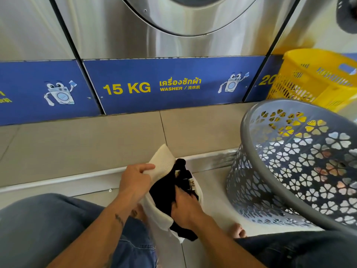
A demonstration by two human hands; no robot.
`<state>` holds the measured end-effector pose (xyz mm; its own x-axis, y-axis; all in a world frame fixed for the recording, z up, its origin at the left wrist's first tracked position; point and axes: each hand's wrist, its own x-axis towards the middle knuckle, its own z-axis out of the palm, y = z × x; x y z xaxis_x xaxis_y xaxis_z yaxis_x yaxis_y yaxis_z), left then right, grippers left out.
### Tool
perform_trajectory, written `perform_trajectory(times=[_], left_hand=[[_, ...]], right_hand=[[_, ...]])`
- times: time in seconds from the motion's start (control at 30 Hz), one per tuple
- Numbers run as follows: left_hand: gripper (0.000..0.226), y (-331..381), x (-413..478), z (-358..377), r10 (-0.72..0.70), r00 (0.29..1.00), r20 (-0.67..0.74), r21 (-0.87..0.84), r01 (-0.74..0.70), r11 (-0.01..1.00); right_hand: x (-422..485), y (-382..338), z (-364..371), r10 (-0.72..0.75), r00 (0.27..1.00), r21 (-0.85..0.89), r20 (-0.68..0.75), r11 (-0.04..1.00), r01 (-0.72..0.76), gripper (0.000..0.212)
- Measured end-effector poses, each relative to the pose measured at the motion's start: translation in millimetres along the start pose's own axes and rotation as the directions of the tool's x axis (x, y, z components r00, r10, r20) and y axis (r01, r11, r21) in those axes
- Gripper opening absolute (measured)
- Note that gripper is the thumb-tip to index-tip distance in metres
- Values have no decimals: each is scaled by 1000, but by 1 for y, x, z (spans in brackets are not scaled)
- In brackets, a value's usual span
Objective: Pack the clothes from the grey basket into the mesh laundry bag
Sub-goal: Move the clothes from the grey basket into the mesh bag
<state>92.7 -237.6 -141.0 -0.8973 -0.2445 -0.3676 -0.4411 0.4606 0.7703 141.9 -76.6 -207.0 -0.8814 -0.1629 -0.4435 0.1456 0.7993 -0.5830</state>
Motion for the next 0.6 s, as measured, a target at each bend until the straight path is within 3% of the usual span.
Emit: perform_trajectory(times=[0.2,0.3,0.4,0.47,0.5,0.57,0.6], left_hand=[[50,2,-3,3,84,995,49,84,-88,993],[56,-1,-7,4,68,987,149,141,-89,986],[68,-3,-9,3,53,967,248,217,-109,970],[72,-4,-11,2,40,955,293,252,-117,961],[73,-4,-13,1,36,953,302,263,-120,957],[72,-4,-16,0,45,954,297,287,-134,949],[71,-4,-17,-1,53,957,285,295,-140,945]], right_hand=[[2,-6,-31,24,997,291,74,956,-45,62],[-8,1,-44,38,993,389,-115,921,10,53],[-8,17,-56,149,954,444,-261,896,-18,41],[-16,25,-66,225,962,442,-154,887,-136,40],[-22,26,-70,246,969,441,-16,872,-214,46],[-35,22,-67,286,914,365,286,850,-380,67],[-40,19,-60,296,887,297,354,864,-407,77]])
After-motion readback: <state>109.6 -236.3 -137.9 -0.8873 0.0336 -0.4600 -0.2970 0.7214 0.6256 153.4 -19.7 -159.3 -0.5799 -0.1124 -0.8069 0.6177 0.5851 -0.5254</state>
